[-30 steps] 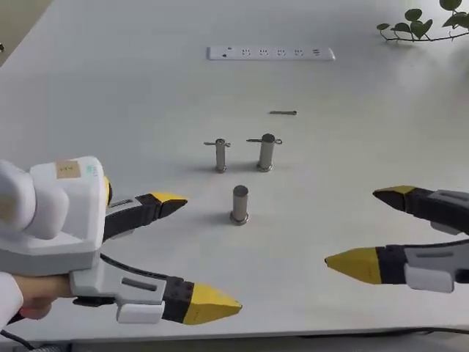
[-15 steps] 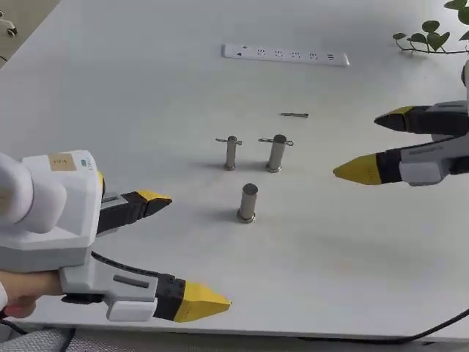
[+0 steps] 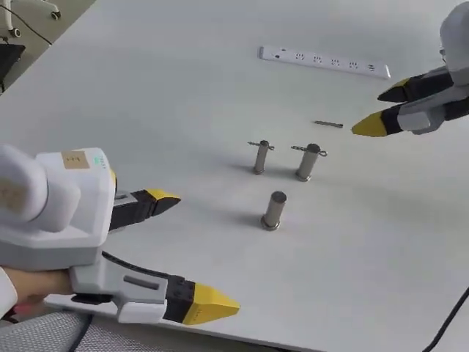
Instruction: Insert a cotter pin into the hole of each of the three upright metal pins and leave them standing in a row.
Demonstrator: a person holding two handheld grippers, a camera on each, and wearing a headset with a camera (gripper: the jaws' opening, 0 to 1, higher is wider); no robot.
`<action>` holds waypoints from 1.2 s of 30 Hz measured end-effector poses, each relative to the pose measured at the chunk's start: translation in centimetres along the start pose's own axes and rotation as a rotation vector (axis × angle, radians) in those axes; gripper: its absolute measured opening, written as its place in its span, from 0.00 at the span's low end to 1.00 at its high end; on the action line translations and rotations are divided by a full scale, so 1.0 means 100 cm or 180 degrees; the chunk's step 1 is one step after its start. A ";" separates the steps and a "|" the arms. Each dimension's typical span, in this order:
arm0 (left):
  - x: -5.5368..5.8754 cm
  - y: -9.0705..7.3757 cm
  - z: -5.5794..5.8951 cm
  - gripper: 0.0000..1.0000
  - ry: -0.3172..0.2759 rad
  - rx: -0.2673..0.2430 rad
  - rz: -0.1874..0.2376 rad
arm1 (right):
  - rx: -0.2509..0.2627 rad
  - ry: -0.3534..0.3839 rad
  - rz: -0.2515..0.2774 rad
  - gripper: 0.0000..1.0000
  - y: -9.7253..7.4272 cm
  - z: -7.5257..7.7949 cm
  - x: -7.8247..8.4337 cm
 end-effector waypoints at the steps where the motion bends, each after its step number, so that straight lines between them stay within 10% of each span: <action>1: 0.000 0.000 0.000 0.99 -0.0003 -0.0011 0.0004 | -0.0006 -0.0051 -0.0043 0.43 0.002 0.001 -0.001; 15: 0.002 -0.003 -0.007 0.99 -0.0146 -0.0068 0.0037 | -0.0231 -0.0677 -0.0666 0.00 0.061 0.034 -0.018; 26: 0.005 -0.002 -0.014 0.99 -0.0258 -0.0103 -0.0014 | -0.0278 -0.0779 -0.0981 0.00 0.100 0.061 -0.013; 36: 0.009 -0.005 -0.020 0.98 -0.0302 -0.0168 -0.0138 | -0.0355 -0.0664 -0.1059 0.00 0.103 0.059 -0.008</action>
Point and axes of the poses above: the centre of the closed fingertips' face, and the gripper's own axes: y roughly forward along the fingers, z roughly to its right, x roughly out of its underside, the point moved 8 cm from there along -y, roughly backward along the fingers, and after that the axes turned 10 degrees about -z, right-handed, at the moved point
